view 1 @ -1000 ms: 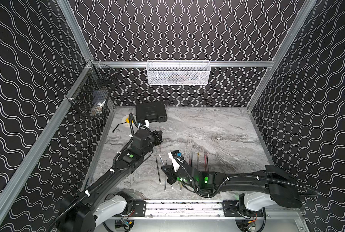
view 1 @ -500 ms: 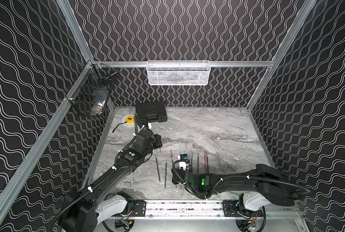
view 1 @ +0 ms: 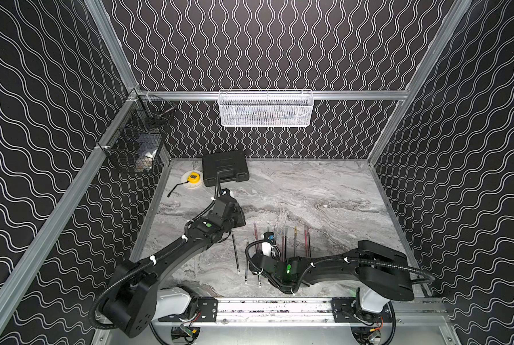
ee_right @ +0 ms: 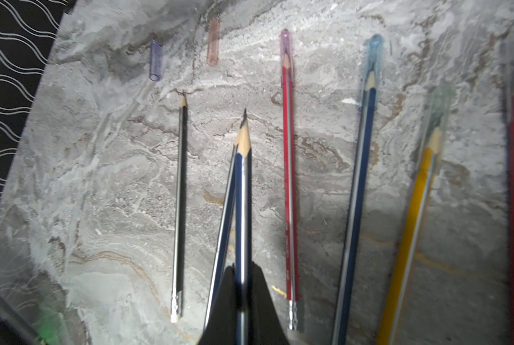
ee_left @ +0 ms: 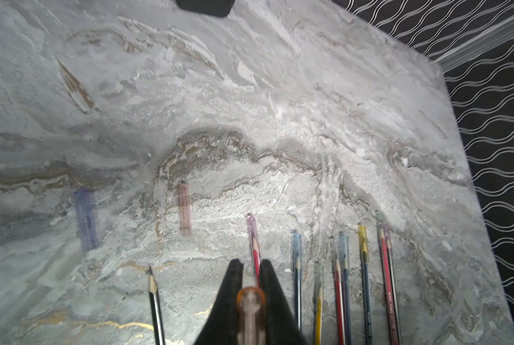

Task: Remove the protective cover of the pencils
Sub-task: Place the pencil at the center of the board, then place the protective sleeve at the center of the board.

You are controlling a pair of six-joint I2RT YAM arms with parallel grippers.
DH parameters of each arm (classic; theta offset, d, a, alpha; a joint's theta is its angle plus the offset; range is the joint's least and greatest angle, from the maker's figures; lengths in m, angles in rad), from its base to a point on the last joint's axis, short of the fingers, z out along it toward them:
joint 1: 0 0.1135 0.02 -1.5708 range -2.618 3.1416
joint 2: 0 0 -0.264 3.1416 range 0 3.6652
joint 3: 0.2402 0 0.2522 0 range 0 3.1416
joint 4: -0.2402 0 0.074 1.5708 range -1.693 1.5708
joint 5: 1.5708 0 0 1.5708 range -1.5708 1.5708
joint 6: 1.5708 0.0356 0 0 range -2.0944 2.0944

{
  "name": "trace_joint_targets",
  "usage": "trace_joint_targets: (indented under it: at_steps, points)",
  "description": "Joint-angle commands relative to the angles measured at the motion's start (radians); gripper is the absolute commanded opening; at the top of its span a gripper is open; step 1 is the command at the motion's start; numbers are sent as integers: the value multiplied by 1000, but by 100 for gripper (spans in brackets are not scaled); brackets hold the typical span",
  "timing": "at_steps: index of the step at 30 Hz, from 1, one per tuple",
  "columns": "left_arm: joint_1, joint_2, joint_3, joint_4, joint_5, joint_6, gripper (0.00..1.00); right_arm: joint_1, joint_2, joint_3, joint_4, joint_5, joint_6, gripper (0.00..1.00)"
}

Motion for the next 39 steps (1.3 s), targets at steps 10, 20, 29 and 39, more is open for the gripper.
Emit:
trace_joint_targets:
  at_steps: [10,20,29,39]
  points:
    - [-42,159,48,26,-18,30,0,-10,81,66,-43,-32,9,0]
    - [-47,318,123,21,-33,40,0,-78,127,67,-20,-119,9,0]
    - [-47,371,161,-7,-50,43,0,-82,151,97,-31,-148,-6,11]
    - [-47,422,187,-42,-76,60,0,-82,154,119,-61,-141,-11,19]
